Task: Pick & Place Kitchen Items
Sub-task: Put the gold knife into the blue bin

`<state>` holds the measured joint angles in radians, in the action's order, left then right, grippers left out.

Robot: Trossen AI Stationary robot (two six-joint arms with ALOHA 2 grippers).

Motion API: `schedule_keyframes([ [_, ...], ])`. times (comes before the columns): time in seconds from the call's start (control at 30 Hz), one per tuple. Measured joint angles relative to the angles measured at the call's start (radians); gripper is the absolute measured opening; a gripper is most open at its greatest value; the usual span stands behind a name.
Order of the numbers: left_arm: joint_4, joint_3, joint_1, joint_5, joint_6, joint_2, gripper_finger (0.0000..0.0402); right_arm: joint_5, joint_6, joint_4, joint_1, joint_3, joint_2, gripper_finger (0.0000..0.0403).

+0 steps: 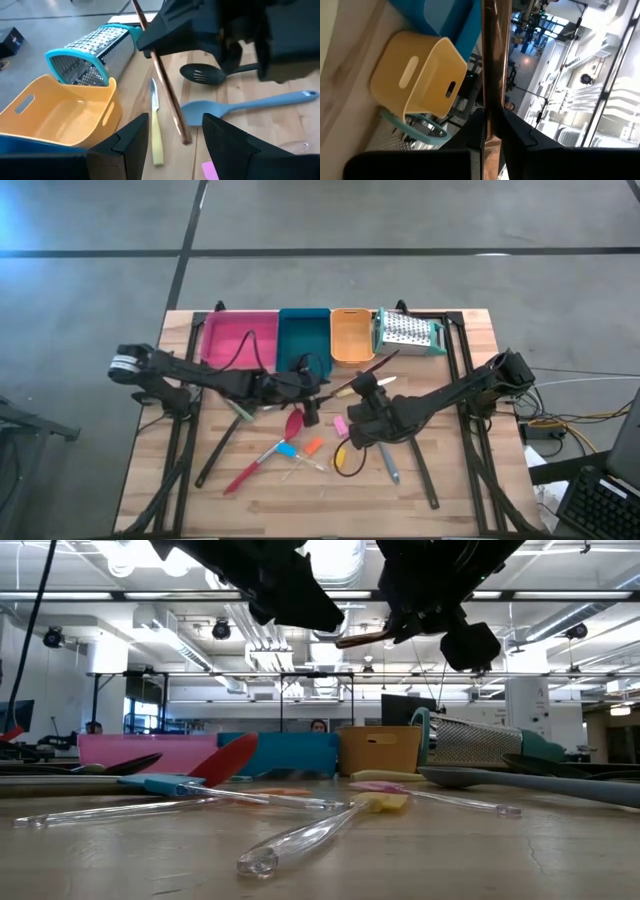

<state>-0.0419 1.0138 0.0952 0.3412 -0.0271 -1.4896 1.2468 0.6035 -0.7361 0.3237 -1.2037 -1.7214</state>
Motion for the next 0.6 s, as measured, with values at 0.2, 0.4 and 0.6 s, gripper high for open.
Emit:
schedule_keyframes([
  [0.2,0.001,-0.001,-0.008,0.0,-0.005,-0.007,0.019,0.017,0.119,0.13,0.011,0.0,0.0,0.0028],
  [0.4,0.012,-0.001,-0.009,0.0,-0.011,-0.006,0.019,0.039,0.209,0.22,0.014,0.0,-0.002,0.0028],
  [0.6,0.024,-0.001,-0.009,-0.002,-0.027,-0.006,0.019,0.04,0.239,0.253,0.014,0.0,-0.002,0.0028],
])
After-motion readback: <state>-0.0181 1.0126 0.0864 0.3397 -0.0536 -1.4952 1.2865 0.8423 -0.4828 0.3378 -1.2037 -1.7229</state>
